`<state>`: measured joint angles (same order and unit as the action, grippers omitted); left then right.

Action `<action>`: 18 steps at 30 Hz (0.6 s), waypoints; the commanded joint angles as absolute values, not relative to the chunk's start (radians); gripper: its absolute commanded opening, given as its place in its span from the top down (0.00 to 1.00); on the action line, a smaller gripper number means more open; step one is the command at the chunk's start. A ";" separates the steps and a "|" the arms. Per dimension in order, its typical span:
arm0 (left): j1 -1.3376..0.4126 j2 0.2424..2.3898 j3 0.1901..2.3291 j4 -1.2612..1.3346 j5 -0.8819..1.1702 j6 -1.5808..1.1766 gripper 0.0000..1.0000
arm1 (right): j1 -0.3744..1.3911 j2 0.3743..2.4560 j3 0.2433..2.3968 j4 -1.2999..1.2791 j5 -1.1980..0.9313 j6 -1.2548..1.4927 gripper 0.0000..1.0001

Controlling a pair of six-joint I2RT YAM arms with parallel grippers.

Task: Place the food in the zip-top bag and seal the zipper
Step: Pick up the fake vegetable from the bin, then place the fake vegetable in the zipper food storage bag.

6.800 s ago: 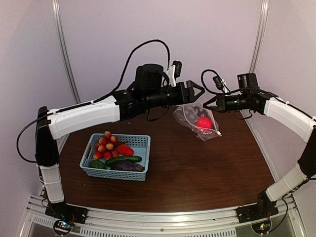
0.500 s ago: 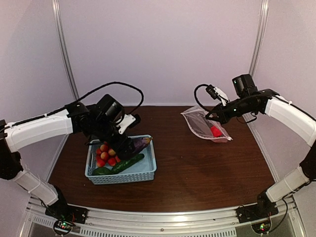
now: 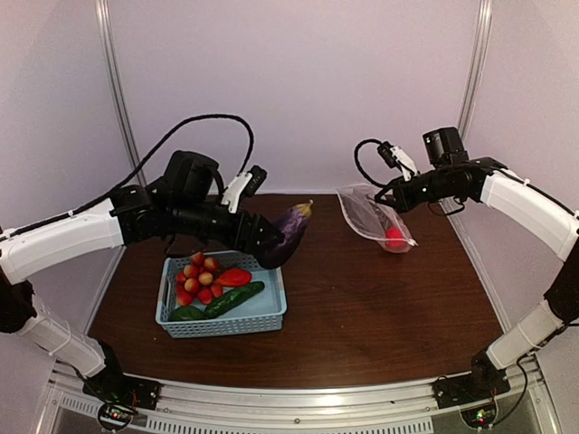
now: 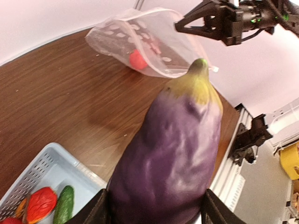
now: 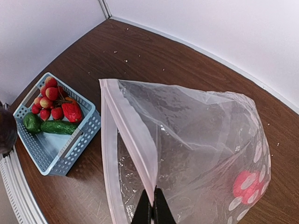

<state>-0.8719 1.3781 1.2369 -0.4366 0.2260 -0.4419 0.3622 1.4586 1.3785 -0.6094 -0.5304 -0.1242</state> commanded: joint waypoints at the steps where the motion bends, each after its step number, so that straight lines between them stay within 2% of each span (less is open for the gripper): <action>1: -0.932 1.476 1.338 -0.263 0.303 -0.579 0.61 | 0.362 1.475 1.419 -0.514 -0.459 -0.075 1.00; 12: -0.966 1.707 1.469 -0.094 0.298 -0.915 0.63 | 0.418 1.487 1.415 -0.457 -0.427 -0.051 1.00; 18: -0.958 1.765 1.503 -0.056 0.311 -1.045 0.67 | 0.469 1.439 1.407 -0.460 -0.419 -0.089 1.00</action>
